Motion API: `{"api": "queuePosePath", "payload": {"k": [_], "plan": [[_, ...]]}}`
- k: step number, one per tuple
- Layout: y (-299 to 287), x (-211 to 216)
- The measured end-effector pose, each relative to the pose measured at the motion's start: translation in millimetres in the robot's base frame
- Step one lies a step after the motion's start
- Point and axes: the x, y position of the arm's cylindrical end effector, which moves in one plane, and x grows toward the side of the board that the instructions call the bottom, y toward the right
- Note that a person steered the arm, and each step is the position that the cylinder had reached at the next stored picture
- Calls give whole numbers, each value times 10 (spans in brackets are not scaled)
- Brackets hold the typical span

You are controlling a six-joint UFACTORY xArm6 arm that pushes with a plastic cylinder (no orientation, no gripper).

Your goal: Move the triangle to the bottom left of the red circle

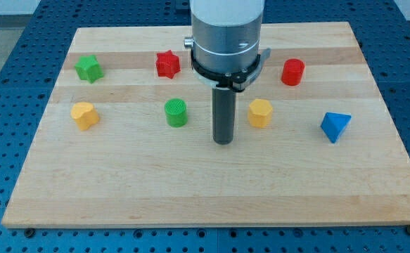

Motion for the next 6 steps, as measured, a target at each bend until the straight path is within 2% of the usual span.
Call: {"api": "queuePosePath", "payload": {"k": [1, 6], "plan": [[120, -426], [240, -316]]}}
